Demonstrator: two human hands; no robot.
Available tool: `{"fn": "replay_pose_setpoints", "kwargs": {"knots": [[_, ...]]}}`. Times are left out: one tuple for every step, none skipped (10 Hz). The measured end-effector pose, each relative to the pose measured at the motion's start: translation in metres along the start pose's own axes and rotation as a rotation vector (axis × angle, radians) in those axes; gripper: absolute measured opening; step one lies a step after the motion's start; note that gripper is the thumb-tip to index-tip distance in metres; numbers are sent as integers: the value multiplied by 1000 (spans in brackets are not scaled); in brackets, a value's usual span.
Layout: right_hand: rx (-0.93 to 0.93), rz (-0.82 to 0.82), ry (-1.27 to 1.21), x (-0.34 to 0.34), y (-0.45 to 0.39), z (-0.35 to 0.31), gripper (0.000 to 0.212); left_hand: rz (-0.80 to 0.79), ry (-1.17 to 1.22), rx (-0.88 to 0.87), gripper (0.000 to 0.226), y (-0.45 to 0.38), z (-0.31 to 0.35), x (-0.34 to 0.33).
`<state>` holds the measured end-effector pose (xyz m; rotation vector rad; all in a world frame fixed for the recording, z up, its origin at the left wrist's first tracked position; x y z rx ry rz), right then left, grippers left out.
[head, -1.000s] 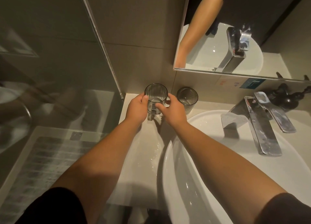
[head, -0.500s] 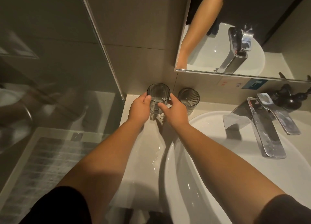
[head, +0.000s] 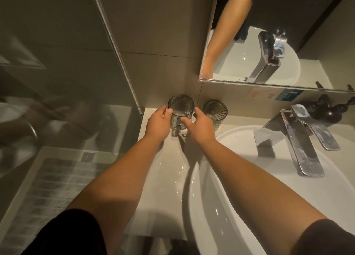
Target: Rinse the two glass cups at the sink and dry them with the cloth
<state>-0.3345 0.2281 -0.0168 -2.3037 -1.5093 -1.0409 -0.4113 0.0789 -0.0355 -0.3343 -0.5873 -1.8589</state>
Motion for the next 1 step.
{"fn": "replay_pose_setpoints", "kwargs": {"knots": [[2, 18, 9, 4, 3, -3, 66, 46, -33, 73, 54, 3, -7, 8]]}}
Point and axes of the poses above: each hand's wrist, its own y-axis away from the middle knuckle, its own x-axis out of the back of the hand, z = x × y, the point moved 10 cm from there along -y, towards the middle knuckle, and after that the axes turned 3 degrees about -z, right-handed, at the moved point
